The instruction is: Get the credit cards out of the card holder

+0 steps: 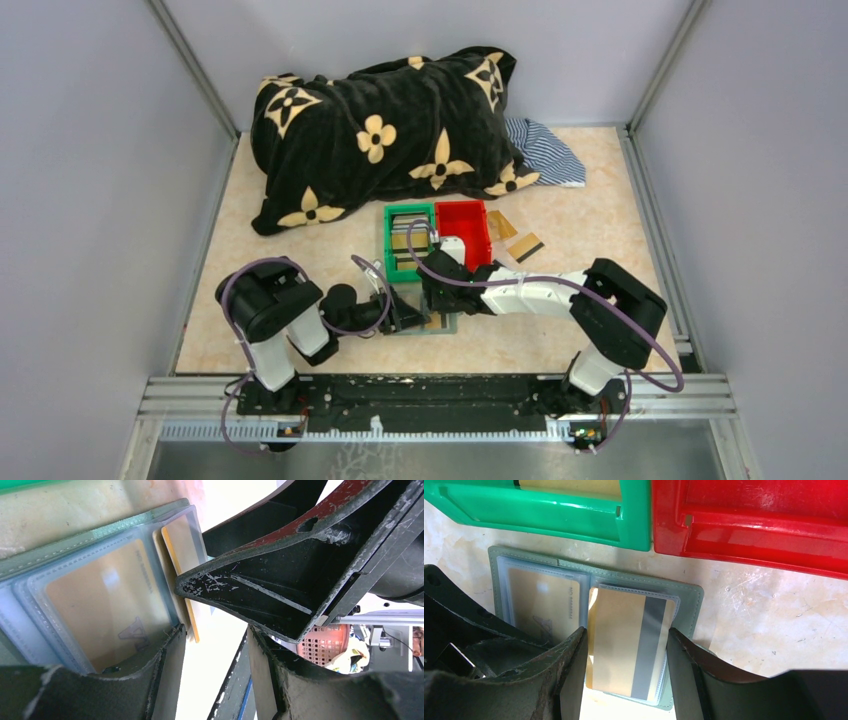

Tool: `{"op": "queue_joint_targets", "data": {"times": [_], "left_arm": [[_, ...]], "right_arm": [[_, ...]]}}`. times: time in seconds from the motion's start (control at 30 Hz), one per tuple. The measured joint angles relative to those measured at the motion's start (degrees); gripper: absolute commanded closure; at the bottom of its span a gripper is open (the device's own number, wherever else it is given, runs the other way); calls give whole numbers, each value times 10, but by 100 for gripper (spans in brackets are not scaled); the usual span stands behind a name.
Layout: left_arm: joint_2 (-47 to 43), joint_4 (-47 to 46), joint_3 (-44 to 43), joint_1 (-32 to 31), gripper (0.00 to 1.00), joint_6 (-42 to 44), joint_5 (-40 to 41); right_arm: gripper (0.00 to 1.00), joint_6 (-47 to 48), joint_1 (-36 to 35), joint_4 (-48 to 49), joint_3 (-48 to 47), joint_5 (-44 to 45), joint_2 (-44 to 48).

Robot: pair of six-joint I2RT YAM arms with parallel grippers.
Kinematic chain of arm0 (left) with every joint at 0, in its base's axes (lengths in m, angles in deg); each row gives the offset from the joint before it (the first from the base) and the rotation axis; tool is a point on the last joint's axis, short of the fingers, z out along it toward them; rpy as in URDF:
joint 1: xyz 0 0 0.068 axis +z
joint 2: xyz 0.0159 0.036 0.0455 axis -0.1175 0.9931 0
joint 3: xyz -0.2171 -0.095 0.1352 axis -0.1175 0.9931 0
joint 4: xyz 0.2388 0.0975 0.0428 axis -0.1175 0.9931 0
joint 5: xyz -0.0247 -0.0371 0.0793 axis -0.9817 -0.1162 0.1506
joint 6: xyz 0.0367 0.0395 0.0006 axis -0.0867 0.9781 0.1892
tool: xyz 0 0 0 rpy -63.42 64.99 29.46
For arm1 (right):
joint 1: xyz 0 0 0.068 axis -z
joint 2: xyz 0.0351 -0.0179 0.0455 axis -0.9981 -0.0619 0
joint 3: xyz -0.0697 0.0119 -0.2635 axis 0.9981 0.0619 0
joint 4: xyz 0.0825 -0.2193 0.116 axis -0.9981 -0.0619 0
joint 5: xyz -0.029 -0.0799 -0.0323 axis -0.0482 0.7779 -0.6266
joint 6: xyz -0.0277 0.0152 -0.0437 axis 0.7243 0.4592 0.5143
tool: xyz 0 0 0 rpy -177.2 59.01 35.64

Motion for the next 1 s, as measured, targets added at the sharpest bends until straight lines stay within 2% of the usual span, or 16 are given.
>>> {"op": "queue_joint_targets", "data": {"times": [0.6, 1.0], "left_arm": [[-25, 12, 4, 1, 45, -1, -4], [37, -49, 2, 1, 45, -23, -6]], "right_arm": [[100, 0, 0, 3, 0, 2, -1], [100, 0, -1, 3, 0, 2, -1]]}}
